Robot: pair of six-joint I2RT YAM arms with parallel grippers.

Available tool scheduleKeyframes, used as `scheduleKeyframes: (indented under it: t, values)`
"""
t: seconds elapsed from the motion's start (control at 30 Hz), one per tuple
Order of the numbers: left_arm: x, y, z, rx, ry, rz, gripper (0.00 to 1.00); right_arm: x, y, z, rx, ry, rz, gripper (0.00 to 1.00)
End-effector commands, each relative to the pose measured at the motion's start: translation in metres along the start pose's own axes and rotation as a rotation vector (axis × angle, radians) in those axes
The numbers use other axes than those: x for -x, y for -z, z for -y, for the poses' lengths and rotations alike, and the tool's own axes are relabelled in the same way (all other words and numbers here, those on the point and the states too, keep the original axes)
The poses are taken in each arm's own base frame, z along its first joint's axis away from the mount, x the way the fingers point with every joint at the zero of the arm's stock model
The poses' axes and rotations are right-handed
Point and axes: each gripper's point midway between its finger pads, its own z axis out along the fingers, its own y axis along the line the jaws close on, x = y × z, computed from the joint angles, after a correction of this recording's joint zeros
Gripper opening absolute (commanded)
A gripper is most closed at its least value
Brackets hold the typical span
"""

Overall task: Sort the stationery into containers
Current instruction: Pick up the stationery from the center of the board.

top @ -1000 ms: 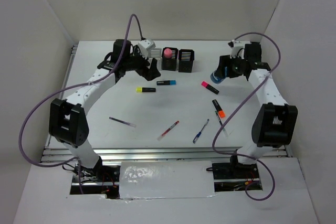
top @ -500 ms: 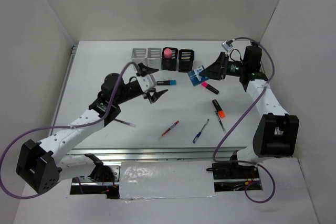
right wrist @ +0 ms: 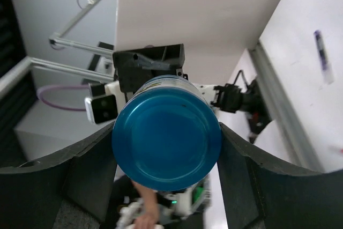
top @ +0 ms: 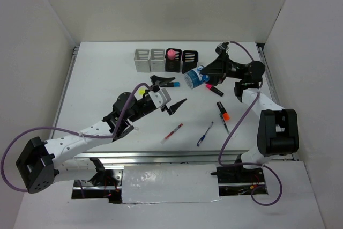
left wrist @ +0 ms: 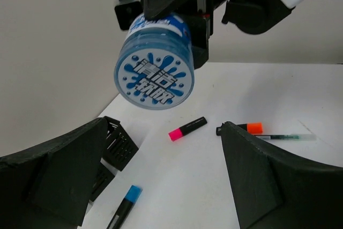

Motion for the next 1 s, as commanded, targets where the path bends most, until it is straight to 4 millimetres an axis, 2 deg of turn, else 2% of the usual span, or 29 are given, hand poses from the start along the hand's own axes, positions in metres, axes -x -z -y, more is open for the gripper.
scheduleKeyframes:
  t: [0.0, 0.1, 0.27, 0.47, 0.63, 0.8, 0.97]
  values:
    - [0.043, 0.002, -0.011, 0.070, -0.066, 0.167, 0.99, -0.031, -0.003, -0.046, 0.131, 0.208, -0.041, 0.00]
    - [0.052, 0.003, -0.007, 0.068, -0.095, 0.204, 0.99, -0.035, -0.006, -0.050, 0.147, 0.199, -0.040, 0.00]
    - [0.047, -0.001, -0.010, 0.112, -0.098, 0.184, 0.99, -0.042, -0.009, -0.058, 0.157, 0.200, -0.060, 0.00]
    - [0.056, -0.007, -0.006, 0.076, -0.086, 0.215, 0.99, -0.053, -0.013, -0.063, 0.161, 0.217, -0.100, 0.00]
    - [0.054, -0.012, -0.005, 0.066, -0.104, 0.214, 0.99, -0.064, -0.019, -0.070, 0.170, 0.237, -0.146, 0.00]
    - [0.058, -0.011, 0.001, 0.037, -0.139, 0.240, 0.99, -0.066, -0.021, -0.067, 0.167, 0.224, -0.158, 0.00]
    - [0.062, -0.010, -0.001, 0.050, -0.145, 0.250, 0.99, -0.064, -0.021, -0.064, 0.162, 0.210, -0.159, 0.00]
